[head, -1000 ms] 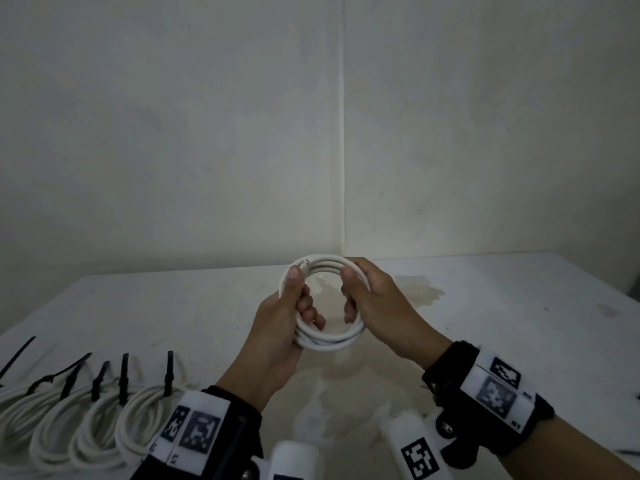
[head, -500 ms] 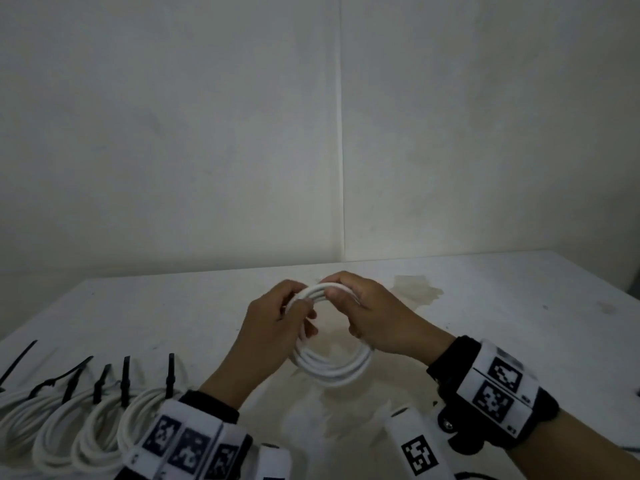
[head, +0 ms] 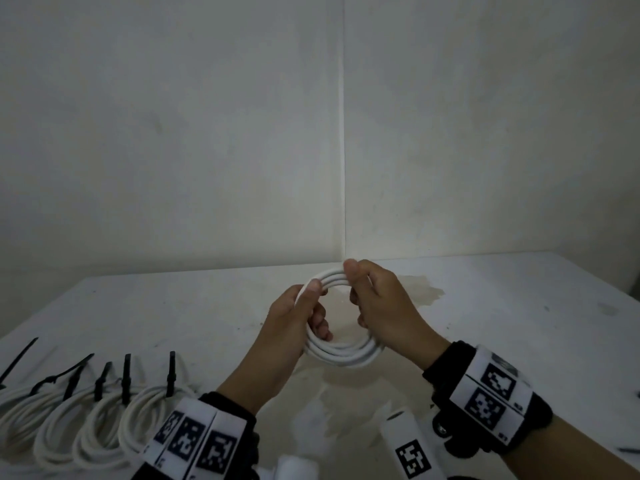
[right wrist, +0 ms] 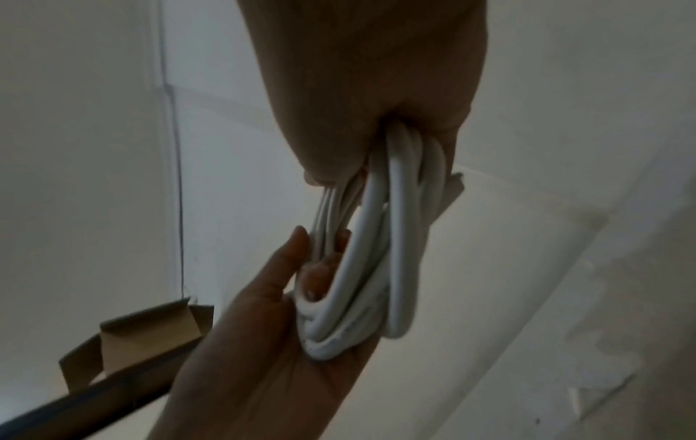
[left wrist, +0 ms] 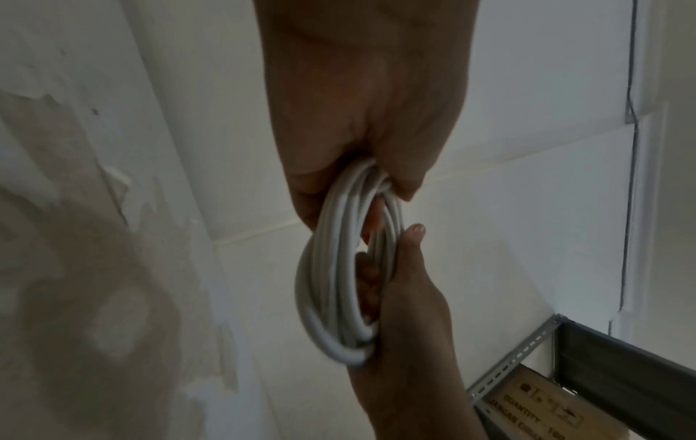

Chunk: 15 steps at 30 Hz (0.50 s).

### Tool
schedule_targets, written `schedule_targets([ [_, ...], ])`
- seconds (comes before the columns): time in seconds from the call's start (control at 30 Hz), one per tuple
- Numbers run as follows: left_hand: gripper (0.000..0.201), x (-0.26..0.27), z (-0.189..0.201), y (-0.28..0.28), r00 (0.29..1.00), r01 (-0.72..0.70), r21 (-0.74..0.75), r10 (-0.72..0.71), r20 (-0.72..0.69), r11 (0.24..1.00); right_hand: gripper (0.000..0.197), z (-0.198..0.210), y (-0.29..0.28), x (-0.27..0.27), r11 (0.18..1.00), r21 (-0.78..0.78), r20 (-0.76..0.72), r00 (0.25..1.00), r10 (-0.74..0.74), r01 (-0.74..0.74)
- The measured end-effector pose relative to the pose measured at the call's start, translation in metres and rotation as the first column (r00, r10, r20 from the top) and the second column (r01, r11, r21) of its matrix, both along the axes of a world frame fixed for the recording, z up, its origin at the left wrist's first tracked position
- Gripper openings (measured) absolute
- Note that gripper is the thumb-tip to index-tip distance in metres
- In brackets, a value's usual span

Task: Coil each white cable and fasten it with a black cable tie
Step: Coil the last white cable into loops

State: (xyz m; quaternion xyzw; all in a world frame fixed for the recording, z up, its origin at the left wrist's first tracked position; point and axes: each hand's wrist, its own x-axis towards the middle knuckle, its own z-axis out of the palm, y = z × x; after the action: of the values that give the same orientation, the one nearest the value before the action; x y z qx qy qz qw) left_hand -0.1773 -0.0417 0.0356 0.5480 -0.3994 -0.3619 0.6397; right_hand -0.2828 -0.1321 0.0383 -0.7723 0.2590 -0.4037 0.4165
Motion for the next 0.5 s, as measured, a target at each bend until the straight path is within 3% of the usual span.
schedule_targets([
  [0.1,0.043,0.001,0.007,0.001,0.993,0.086,0.094,-0.078,-0.087,0.992,0.035,0.002,-0.004,-0.005,0.994,-0.099,-0.089,0.996,0.031,-0.04],
  [0.23,0.053,-0.005,0.011,-0.004,0.984,0.082,0.142,-0.058,-0.166,0.987,0.031,0.004,-0.009,-0.008,0.986,-0.13,-0.162,0.983,0.083,-0.105],
  [0.43,0.047,-0.02,0.004,-0.011,0.987,0.103,0.148,-0.083,-0.136,0.984,0.043,-0.001,-0.015,-0.018,0.99,-0.059,-0.144,0.983,0.116,-0.126],
  [0.5,0.045,-0.022,0.003,-0.013,0.988,0.124,0.169,-0.106,-0.113,0.978,0.035,-0.003,-0.018,-0.023,0.991,-0.059,-0.132,0.985,0.115,-0.123],
])
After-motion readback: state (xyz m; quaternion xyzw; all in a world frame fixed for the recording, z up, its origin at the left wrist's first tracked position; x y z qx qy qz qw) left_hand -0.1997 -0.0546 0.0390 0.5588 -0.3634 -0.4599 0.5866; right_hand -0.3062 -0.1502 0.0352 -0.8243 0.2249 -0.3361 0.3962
